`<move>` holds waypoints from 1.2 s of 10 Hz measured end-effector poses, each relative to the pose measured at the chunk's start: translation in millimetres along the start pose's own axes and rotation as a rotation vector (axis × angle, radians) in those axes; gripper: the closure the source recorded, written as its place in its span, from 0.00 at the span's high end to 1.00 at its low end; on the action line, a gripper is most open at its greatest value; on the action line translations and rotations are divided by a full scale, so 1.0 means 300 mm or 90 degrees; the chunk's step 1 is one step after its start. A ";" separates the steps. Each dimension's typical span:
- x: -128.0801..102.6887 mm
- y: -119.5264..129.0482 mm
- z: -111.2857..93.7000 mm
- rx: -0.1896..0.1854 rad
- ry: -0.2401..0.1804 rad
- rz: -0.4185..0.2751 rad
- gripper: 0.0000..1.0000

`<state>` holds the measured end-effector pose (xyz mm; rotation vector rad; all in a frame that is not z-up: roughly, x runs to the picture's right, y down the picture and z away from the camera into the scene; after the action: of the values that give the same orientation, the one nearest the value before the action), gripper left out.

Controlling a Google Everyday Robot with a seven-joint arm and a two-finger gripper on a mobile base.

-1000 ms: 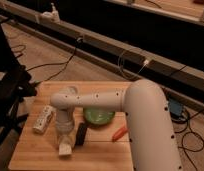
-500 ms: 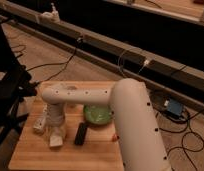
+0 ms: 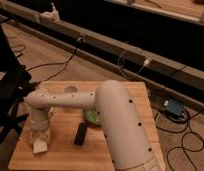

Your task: Wipe the white sponge on the table

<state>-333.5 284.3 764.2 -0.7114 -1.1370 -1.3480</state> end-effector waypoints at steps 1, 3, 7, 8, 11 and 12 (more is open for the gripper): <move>-0.042 -0.033 0.029 0.014 -0.012 -0.002 0.00; -0.124 -0.051 0.084 0.036 -0.022 0.015 0.00; -0.200 0.154 0.125 0.019 0.003 0.124 0.00; -0.209 0.241 0.108 0.007 0.013 0.162 0.00; -0.193 0.458 0.009 -0.058 0.037 0.222 0.00; -0.177 0.480 -0.019 -0.070 0.041 0.221 0.00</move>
<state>-185.8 320.3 743.3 -0.8937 -0.8465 -1.1353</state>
